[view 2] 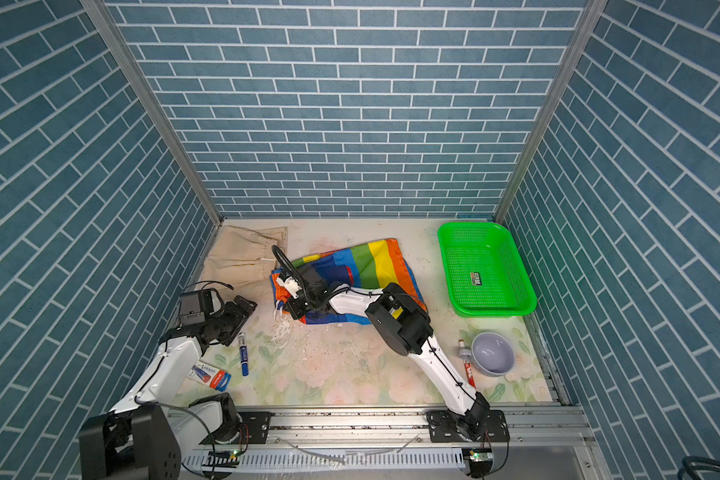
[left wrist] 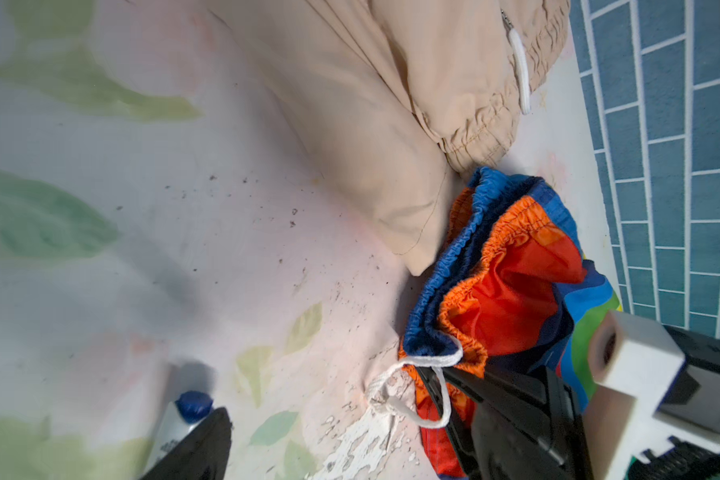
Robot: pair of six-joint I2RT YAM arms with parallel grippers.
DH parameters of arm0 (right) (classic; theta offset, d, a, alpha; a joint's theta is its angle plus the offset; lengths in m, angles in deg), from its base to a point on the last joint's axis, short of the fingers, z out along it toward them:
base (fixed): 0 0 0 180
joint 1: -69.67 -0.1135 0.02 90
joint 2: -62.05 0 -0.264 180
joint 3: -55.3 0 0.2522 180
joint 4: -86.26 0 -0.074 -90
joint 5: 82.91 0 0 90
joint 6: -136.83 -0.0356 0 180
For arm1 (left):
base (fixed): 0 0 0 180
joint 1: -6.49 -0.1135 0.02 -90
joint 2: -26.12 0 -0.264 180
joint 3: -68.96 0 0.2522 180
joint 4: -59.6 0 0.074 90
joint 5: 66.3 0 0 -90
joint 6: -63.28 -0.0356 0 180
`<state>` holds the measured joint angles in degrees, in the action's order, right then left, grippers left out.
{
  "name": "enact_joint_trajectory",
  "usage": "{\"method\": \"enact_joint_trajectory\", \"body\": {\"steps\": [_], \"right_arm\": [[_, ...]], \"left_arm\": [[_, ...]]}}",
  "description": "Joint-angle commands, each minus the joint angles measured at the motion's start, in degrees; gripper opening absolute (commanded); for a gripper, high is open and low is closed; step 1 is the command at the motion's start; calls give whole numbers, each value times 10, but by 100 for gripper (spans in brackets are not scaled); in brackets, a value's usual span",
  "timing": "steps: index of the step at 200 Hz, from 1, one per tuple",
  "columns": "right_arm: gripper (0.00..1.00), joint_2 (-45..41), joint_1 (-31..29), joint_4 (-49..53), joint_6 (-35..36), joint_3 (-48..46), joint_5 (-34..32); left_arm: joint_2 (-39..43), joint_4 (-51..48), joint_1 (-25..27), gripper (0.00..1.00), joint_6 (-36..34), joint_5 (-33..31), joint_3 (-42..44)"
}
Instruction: Fold and stack the shorts
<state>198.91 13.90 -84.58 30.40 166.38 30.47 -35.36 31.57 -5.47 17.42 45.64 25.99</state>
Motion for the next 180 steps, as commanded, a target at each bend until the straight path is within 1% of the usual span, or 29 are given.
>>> {"method": "enact_joint_trajectory", "body": {"steps": [1,25,53,101,135,180], "right_arm": [[0,-33,17,-83,-76,-61,49],[0,-50,33,-172,-143,-105,81],[0,-68,40,-222,-179,-130,94],[0,-100,44,-268,-201,-165,111],[0,-105,45,-275,-206,-174,115],[0,-96,52,-276,-213,-173,119]], "left_arm": [[-11,83,23,92,19,20,-5],[-35,100,78,94,19,-11,-26],[-84,138,125,95,33,-28,-39],[-155,212,148,95,70,-19,-44],[-174,233,174,94,78,-28,-62],[-183,291,177,93,104,-25,-47]]}}
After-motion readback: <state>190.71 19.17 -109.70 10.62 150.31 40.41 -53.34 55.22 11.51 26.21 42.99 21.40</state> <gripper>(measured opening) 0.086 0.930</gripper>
